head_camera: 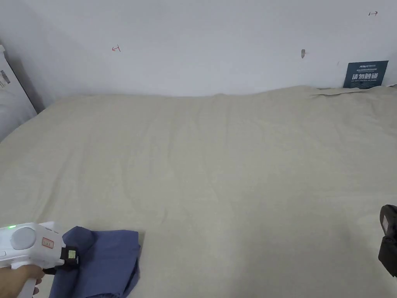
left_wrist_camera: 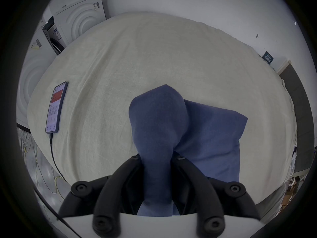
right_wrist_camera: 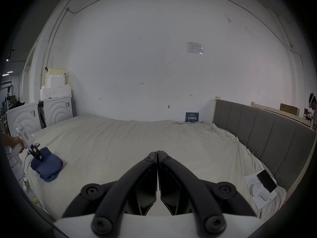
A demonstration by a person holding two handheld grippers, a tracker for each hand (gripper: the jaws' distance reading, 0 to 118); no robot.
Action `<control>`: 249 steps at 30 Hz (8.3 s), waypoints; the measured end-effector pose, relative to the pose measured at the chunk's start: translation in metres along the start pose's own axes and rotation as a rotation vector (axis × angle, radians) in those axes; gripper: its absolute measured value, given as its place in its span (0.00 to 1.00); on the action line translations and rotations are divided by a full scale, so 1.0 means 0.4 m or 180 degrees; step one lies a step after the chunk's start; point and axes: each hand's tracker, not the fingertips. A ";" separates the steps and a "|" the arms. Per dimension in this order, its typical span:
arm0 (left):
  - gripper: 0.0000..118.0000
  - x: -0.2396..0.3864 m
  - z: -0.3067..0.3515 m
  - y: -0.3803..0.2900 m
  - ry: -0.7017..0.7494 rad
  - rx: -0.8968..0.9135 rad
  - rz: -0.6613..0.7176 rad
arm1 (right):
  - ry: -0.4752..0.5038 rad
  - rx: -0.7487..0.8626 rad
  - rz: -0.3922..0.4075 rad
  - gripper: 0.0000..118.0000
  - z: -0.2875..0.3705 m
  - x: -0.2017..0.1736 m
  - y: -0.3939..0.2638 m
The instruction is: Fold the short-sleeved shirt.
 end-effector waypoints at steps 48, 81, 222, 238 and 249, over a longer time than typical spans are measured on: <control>0.36 0.641 0.482 -0.396 -0.0280 0.4033 -0.0477 | -0.0088 0.0537 0.0107 0.00 0.098 0.097 0.116; 0.00 0.703 0.453 -0.408 -0.0359 0.3936 -0.0778 | -0.0245 0.0543 0.0024 0.00 0.109 0.101 0.107; 1.00 0.685 0.453 -0.412 -0.0374 0.3841 -0.0797 | -0.0303 0.0621 0.0057 0.93 0.145 0.085 0.110; 1.00 0.685 0.453 -0.412 -0.0377 0.3842 -0.0801 | -0.0305 0.0633 0.0080 0.93 0.148 0.080 0.115; 1.00 0.680 0.457 -0.413 -0.0389 0.3846 -0.0797 | -0.0293 0.0633 0.0037 0.93 0.154 0.079 0.120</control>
